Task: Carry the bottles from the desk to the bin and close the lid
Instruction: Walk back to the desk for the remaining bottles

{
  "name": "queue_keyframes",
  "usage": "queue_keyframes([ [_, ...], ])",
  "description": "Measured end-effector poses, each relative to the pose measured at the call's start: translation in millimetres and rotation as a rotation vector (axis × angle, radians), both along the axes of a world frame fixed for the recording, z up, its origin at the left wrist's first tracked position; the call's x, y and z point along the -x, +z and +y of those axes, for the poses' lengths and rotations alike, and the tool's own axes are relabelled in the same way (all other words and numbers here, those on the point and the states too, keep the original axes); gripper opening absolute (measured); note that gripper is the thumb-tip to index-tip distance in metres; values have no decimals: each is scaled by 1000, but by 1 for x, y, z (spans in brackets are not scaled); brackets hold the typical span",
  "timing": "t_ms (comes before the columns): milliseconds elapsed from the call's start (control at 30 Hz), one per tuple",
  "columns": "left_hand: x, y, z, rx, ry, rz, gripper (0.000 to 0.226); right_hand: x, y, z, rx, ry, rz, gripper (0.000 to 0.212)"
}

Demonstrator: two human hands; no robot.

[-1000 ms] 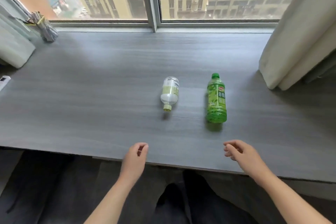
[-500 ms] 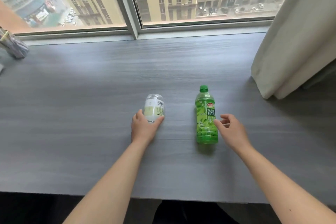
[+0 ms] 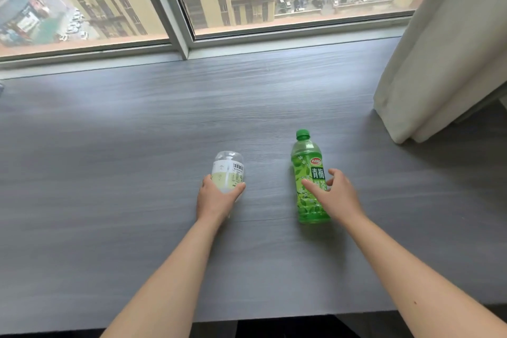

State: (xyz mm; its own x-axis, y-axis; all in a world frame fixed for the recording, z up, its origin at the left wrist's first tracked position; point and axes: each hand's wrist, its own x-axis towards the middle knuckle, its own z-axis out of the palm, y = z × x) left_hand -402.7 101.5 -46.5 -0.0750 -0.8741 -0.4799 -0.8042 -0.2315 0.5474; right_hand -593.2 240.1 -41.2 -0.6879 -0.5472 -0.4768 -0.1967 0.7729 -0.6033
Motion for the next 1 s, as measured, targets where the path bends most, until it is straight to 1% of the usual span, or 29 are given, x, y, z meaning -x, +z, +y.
queue_keyframes([
  [133,-9,6,3,-8,52,60,71,-4,0,-12,-34,-2,24,94],
  [233,-17,12,9,-23,61,87,72,-4,-2,-18,-93,-12,24,99],
  [333,-23,17,17,-36,75,117,73,-6,-4,-21,-147,-8,6,97],
  [500,-30,22,32,-69,79,143,69,-5,-2,-25,-188,53,-12,85],
  [600,-34,24,42,-66,85,142,69,-5,3,-23,-118,21,-101,81],
  [667,-36,24,49,-62,83,154,68,-5,6,-17,-62,13,-158,73],
  [733,-40,24,56,-68,80,180,67,-5,12,-6,16,14,-280,63],
  [833,-46,24,69,-84,66,214,67,-6,22,16,136,-8,-476,55],
  [967,-60,26,88,-75,-34,224,68,-14,40,54,247,-10,-628,35],
  [1000,-64,27,92,-64,-72,225,69,-18,45,65,266,-12,-661,34],
])
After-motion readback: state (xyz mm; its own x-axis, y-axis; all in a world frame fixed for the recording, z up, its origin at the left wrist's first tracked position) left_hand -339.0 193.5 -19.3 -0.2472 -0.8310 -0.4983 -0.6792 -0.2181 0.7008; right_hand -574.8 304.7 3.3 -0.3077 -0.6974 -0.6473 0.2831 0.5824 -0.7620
